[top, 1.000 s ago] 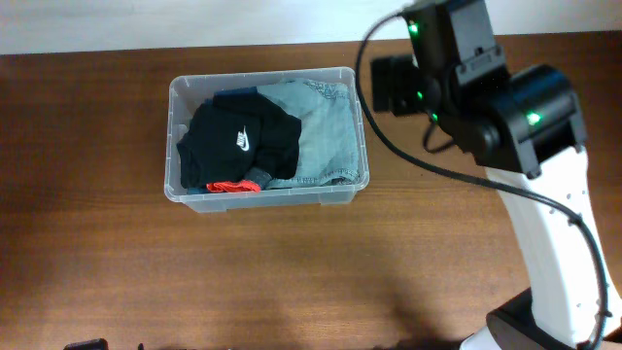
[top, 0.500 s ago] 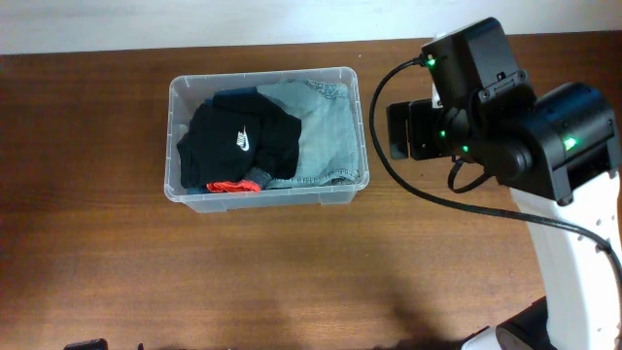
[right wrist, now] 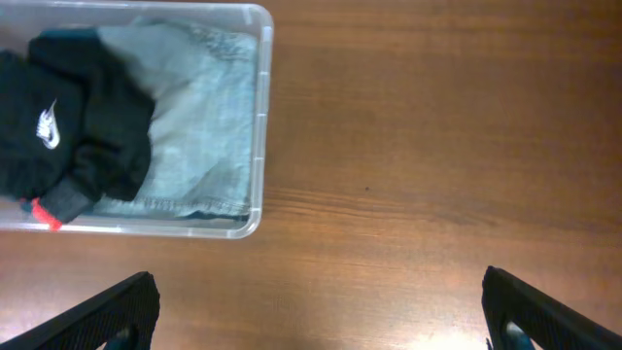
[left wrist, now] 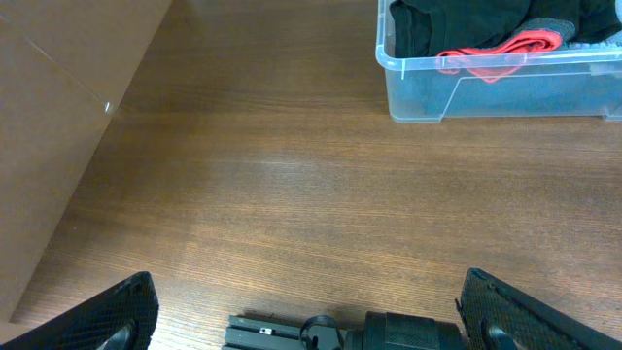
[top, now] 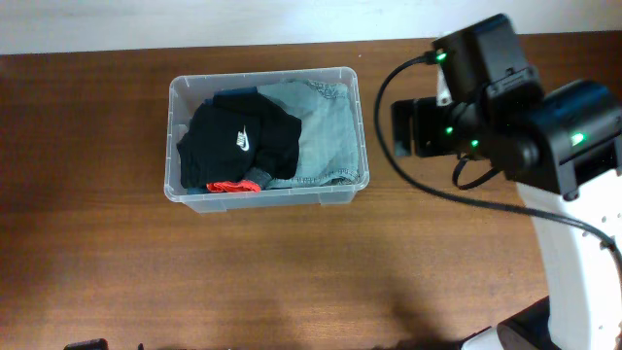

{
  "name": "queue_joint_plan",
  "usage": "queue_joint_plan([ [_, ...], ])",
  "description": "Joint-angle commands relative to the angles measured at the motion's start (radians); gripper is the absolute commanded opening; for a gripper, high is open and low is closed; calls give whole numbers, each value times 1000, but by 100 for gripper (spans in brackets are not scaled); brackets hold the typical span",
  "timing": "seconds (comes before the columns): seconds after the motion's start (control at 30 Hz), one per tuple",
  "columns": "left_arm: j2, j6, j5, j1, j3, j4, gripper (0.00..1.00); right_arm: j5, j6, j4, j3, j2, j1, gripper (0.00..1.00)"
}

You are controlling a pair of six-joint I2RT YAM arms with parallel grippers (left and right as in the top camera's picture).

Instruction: Pack container

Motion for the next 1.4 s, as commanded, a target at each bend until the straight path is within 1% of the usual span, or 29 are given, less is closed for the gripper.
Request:
queue_joint_plan([
  [0.0, -2, 1, -10, -5, -1, 0, 99, -48, 3, -6, -2, -19, -60, 99],
  [0.27, -2, 1, -10, -5, -1, 0, 100, -42, -55, -2, -13, -48, -150, 99],
  [0.33, -2, 1, -10, -5, -1, 0, 99, -42, -55, 33, -52, -90, -175, 99],
  [0.4, -2, 1, -10, -5, -1, 0, 99, -46, -56, 108, -135, -155, -200, 99],
  [0.47, -2, 1, -10, -5, -1, 0, 99, -58, -58, 226, -278, -250, -224, 98],
  [0.53, -2, 1, -10, -5, -1, 0, 99, -95, -102, 356, -444, -350, -249, 99],
  [0.63, -2, 1, -10, -5, -1, 0, 99, -179, -194, 579, -732, -508, -283, 99],
  [0.7, -2, 1, -10, -5, -1, 0, 100, -233, -227, 742, -949, -625, -311, 99],
  [0.87, -2, 1, -10, -5, -1, 0, 99, -335, -229, 1115, -1440, -894, -377, 99],
  [0.97, -2, 1, -10, -5, -1, 0, 100, -357, -229, 1325, -1684, -1051, -396, 99],
  [1.07, -2, 1, -10, -5, -1, 0, 99, -357, -229, 1486, -1876, -1194, -397, 99],
  [1.17, -2, 1, -10, -5, -1, 0, 99, -357, -228, 1598, -2037, -1329, -395, 99],
  [1.27, -2, 1, -10, -5, -1, 0, 100, -373, -228, 1662, -2150, -1438, -394, 99],
  [1.37, -2, 1, -10, -5, -1, 0, 100, -379, -228, 1683, -2213, -1516, -394, 98],
])
